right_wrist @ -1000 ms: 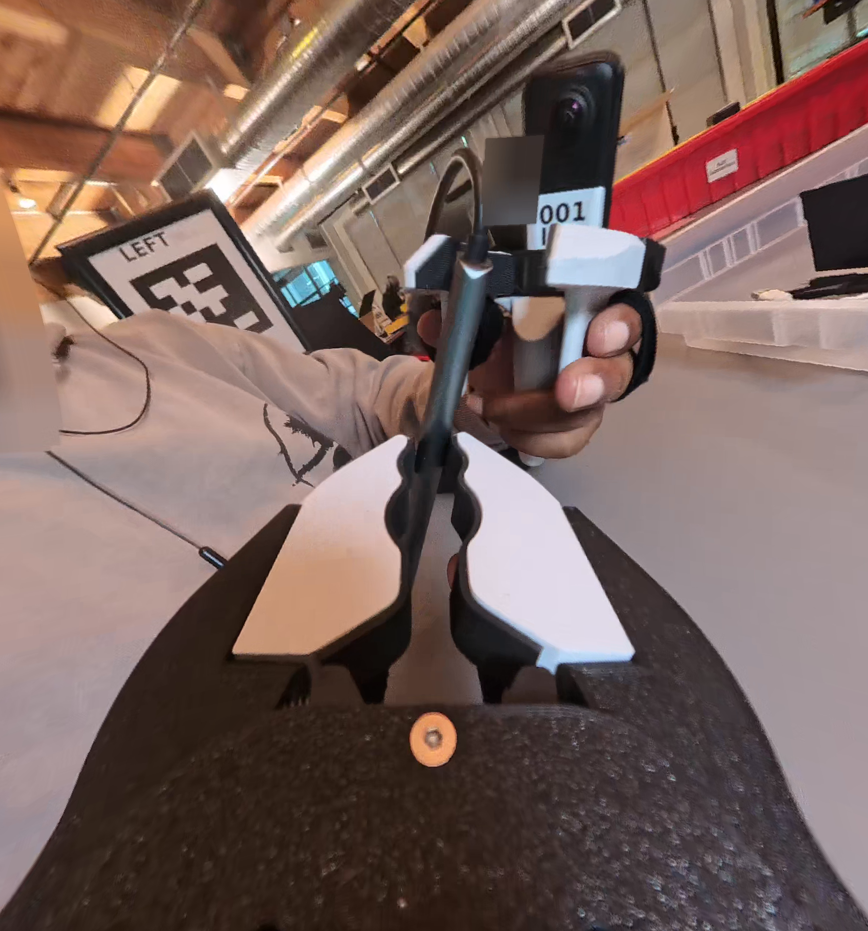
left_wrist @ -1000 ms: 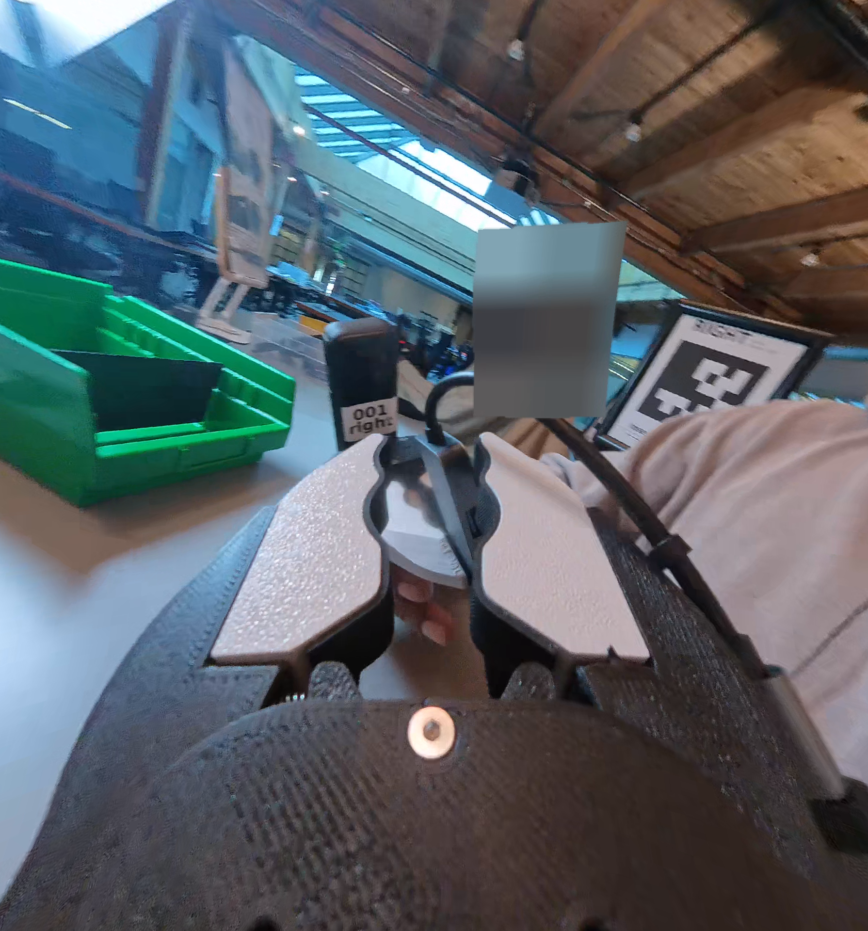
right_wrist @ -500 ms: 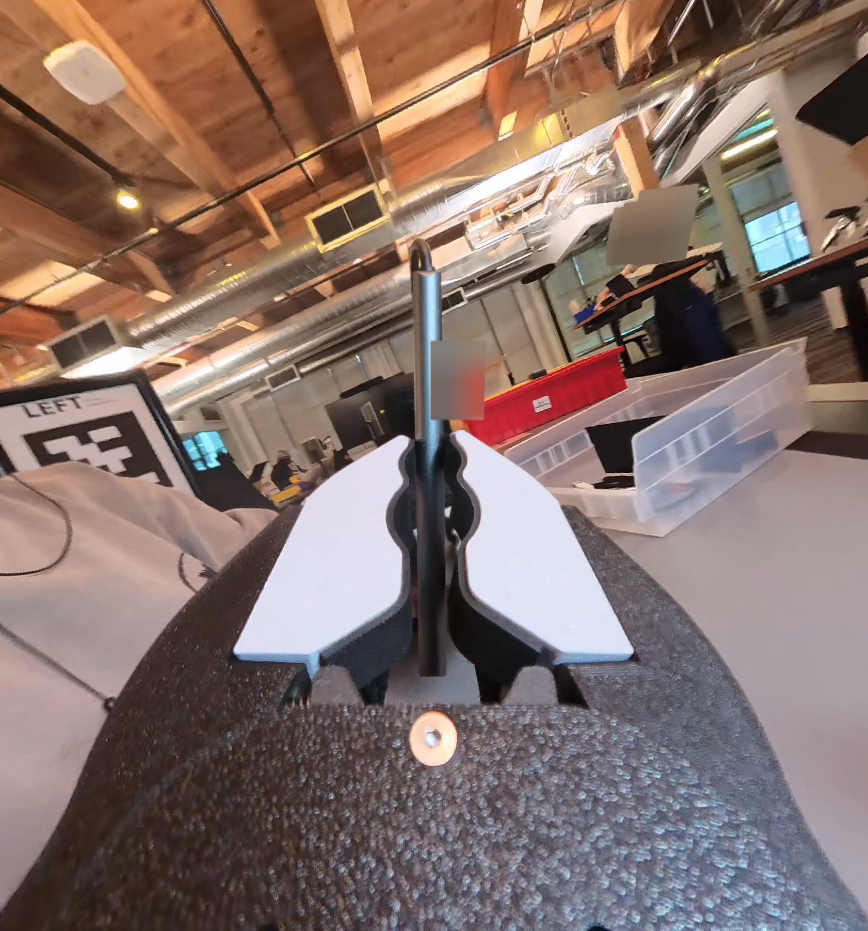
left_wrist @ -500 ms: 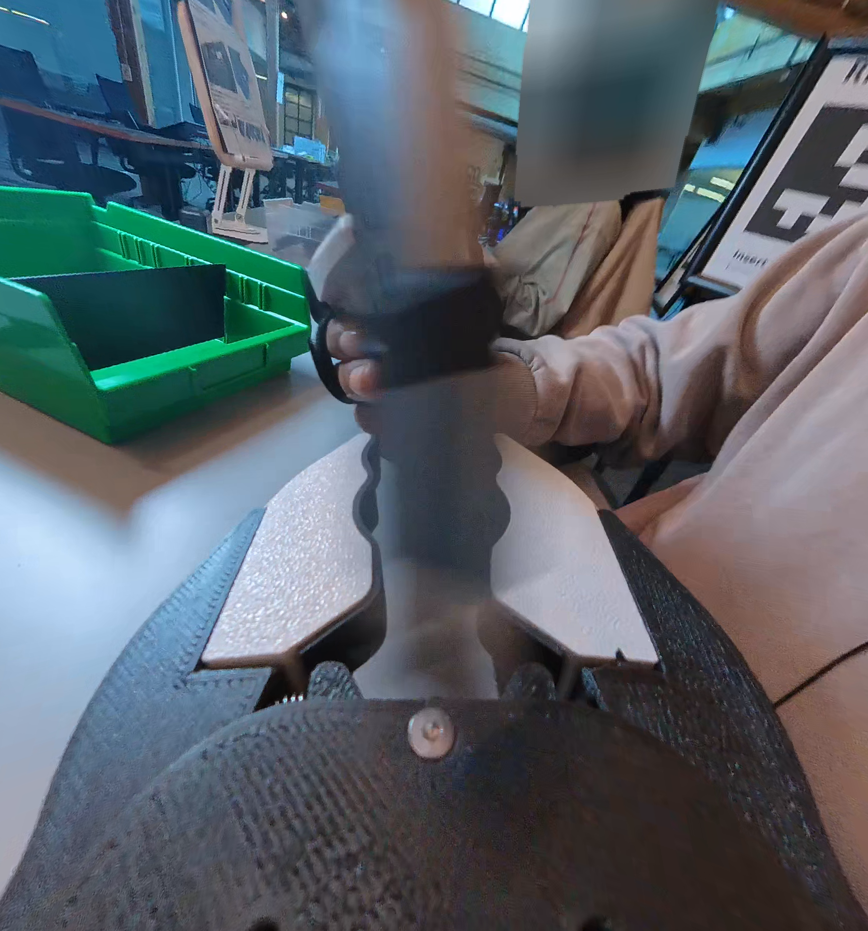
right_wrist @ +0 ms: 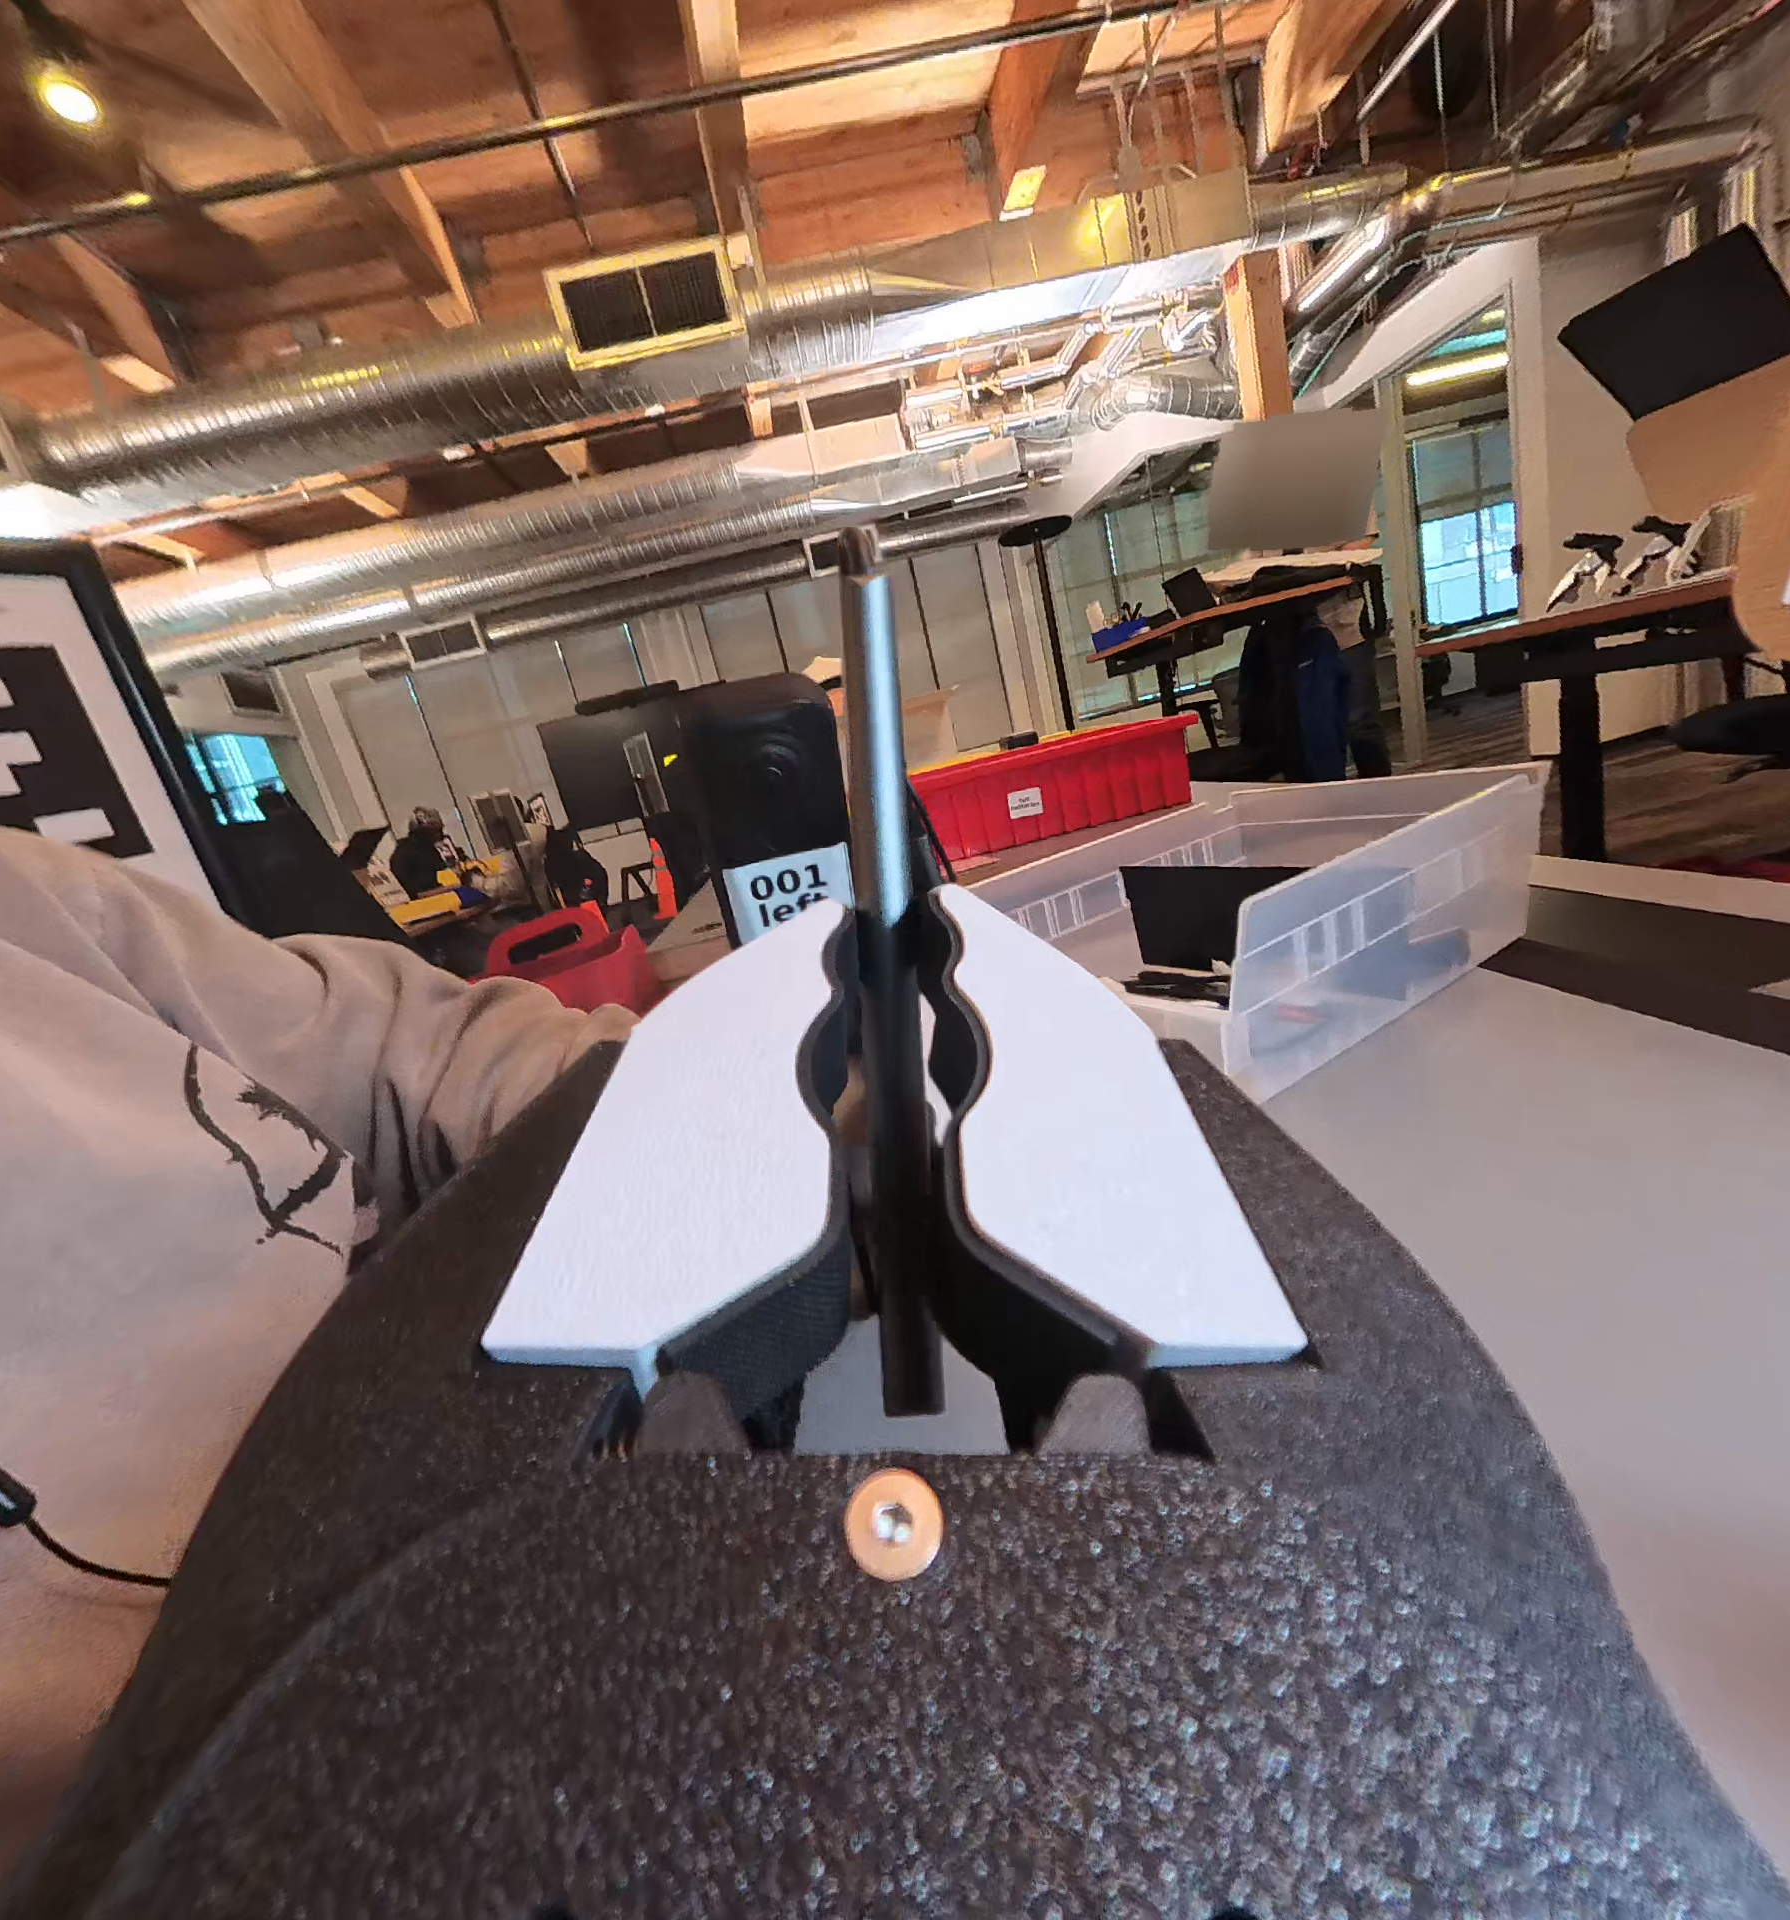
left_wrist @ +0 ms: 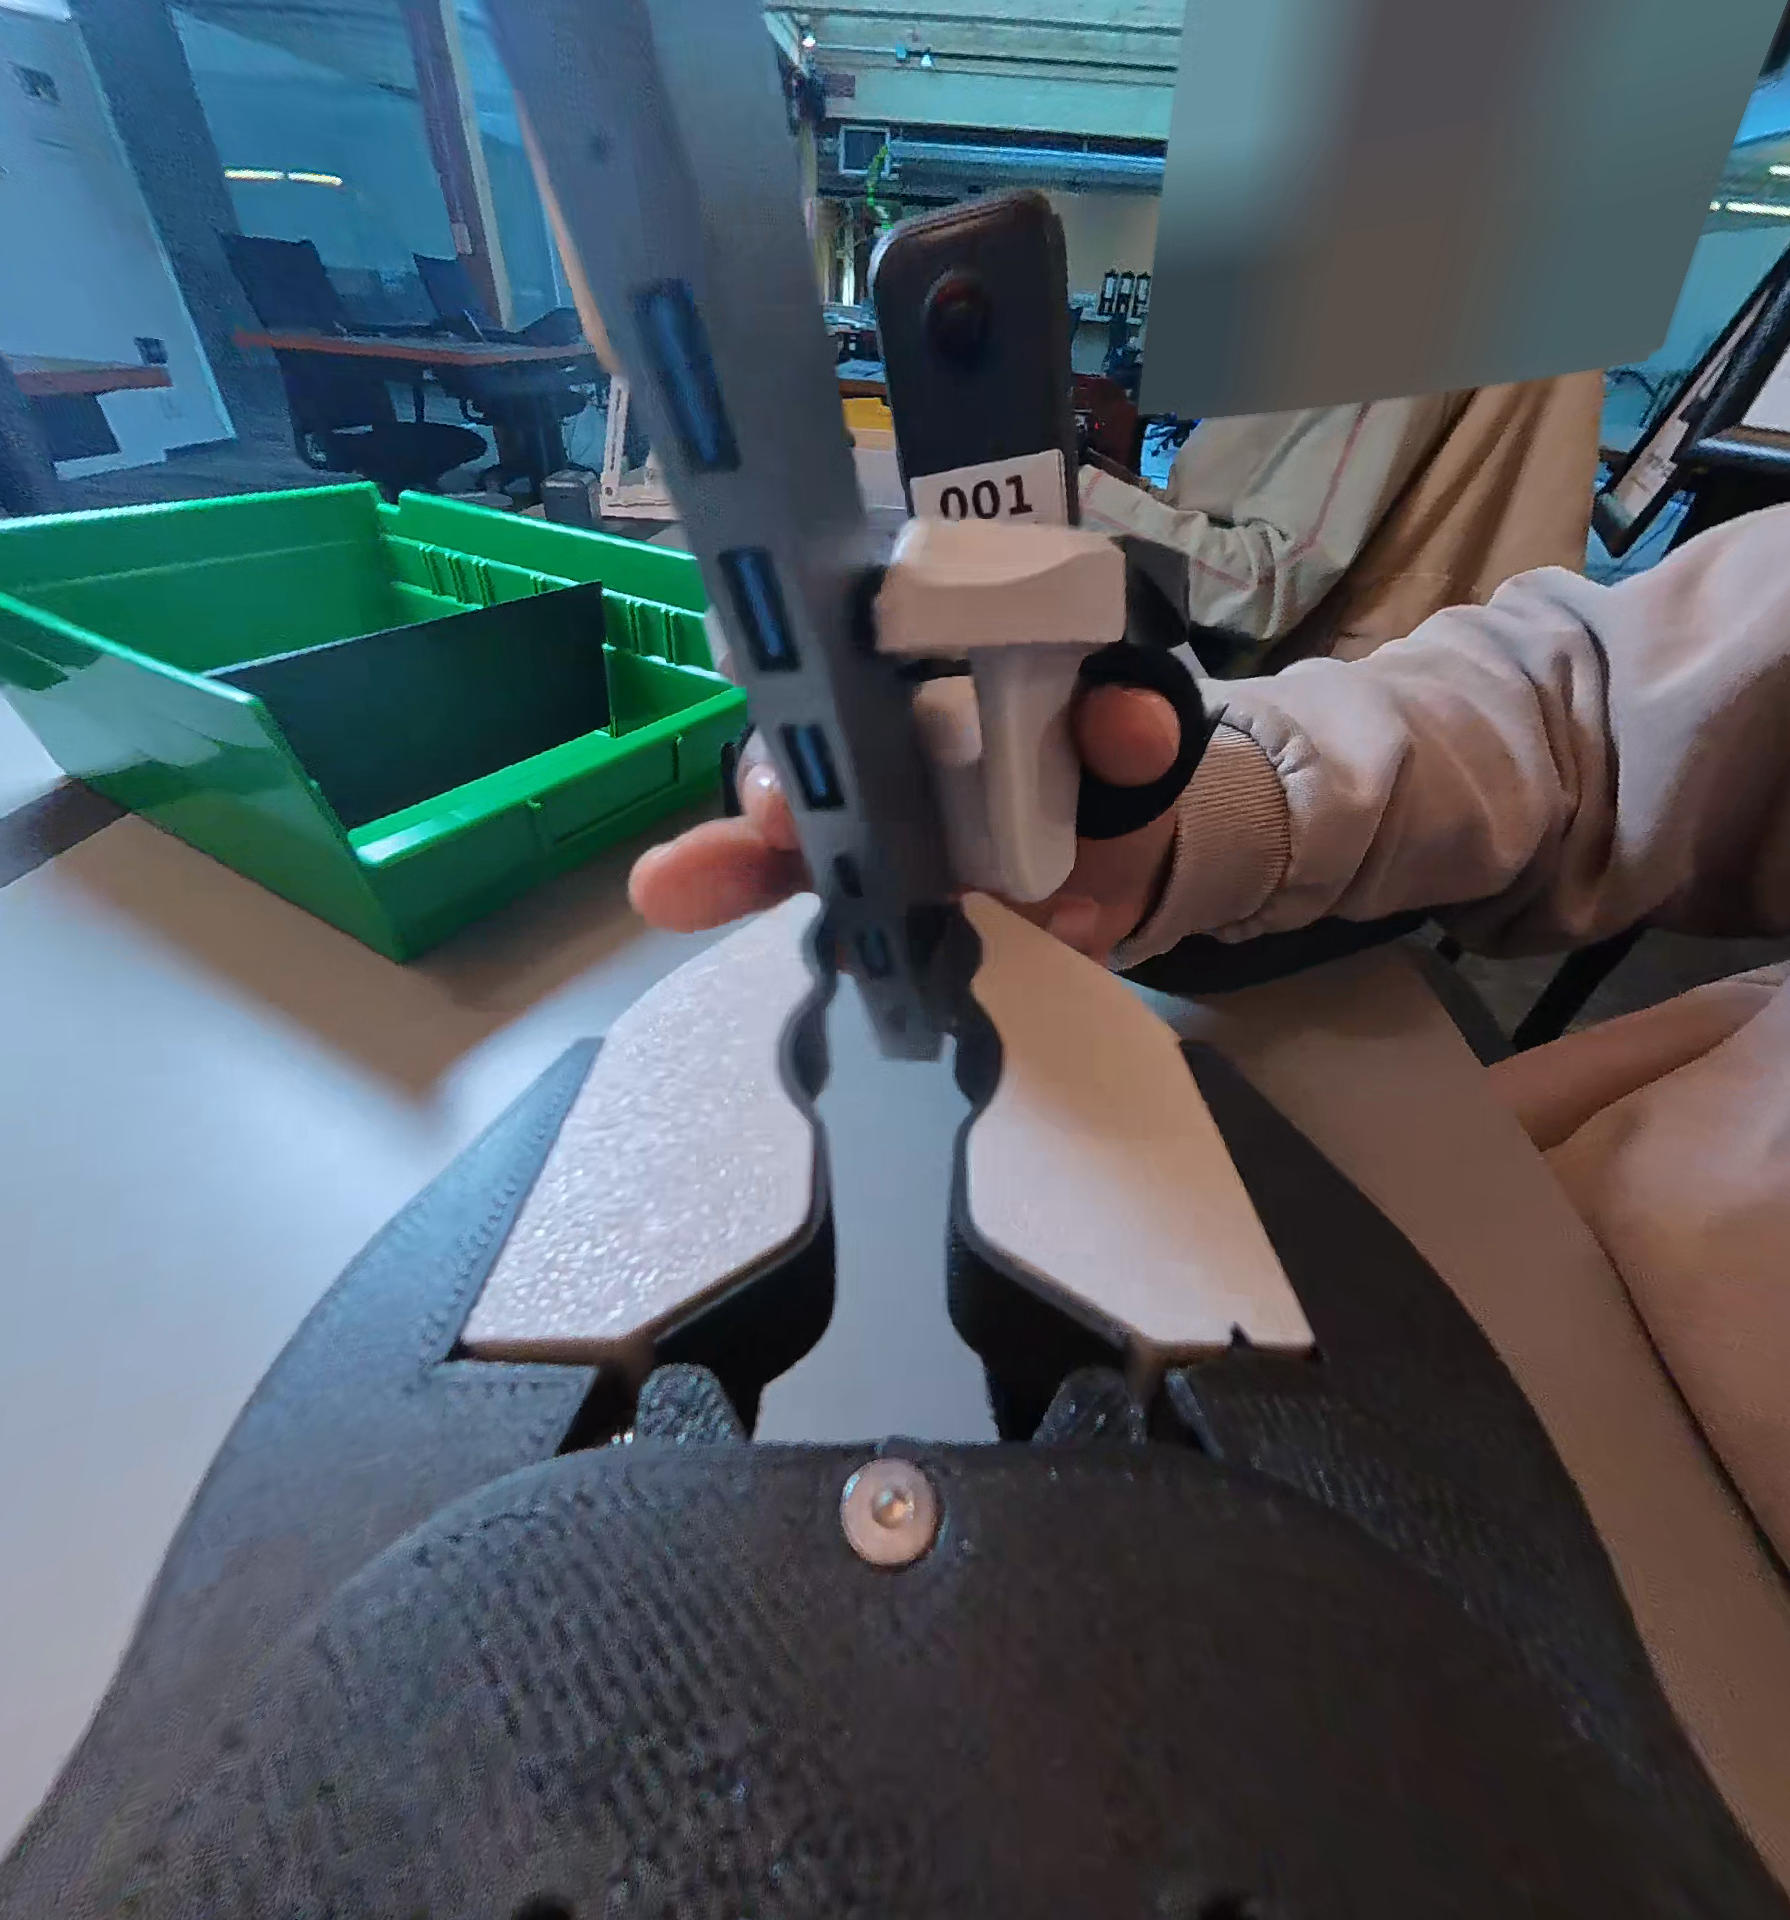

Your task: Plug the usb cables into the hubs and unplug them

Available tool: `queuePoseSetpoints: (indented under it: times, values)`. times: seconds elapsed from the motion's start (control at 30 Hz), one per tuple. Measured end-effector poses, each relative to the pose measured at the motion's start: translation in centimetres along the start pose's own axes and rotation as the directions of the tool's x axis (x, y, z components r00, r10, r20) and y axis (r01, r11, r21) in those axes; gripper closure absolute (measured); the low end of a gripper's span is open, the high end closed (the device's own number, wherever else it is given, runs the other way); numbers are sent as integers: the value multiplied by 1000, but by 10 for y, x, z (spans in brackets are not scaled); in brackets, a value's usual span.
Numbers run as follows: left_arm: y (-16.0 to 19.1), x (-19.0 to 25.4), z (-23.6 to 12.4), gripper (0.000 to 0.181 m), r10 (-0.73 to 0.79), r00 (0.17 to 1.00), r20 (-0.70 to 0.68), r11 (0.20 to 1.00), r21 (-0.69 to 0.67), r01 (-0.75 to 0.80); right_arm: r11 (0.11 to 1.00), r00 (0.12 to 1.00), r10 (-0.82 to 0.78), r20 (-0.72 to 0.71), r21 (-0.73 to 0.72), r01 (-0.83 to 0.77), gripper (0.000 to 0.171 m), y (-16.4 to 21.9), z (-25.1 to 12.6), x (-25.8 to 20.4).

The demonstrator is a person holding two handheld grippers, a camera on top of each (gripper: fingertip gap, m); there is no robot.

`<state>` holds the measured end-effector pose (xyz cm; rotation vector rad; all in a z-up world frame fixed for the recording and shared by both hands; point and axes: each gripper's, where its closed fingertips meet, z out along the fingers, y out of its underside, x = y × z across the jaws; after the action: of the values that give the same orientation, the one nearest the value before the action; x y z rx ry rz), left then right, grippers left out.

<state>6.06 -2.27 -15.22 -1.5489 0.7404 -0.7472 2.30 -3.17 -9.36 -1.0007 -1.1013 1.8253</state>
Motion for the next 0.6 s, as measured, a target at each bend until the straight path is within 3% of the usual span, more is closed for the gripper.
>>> queuePoseSetpoints:
  times: [0.1, 0.17, 0.33, 0.4, 0.5, 0.6]
  values:
    - [-1, 1, -4, 167, 53, 998, -16, 997, -62, -53, 998, 998, -64, 23, -24, 65, 160, -3, -1, -6]
    - [4, -8, -15, 170, 164, 986, 12, 976, -149, -161, 979, 985, -172, 31, -106, 174, 159, 2, -4, -9]
    - [34, -23, -46, 170, 477, 878, 30, 799, -430, -419, 753, 865, -490, 105, -449, 481, 160, 48, -19, 1]
    - [42, -26, -49, 170, 562, 827, 12, 723, -492, -485, 685, 816, -564, 125, -482, 547, 159, 58, -19, 2]
    - [46, -21, -48, 170, 585, 810, -46, 701, -474, -533, 624, 767, -618, 172, -486, 612, 154, 65, -15, -7]
    - [58, -24, -53, 170, 637, 765, -96, 617, -531, -581, 536, 696, -683, 221, -495, 684, 149, 74, -13, -12]
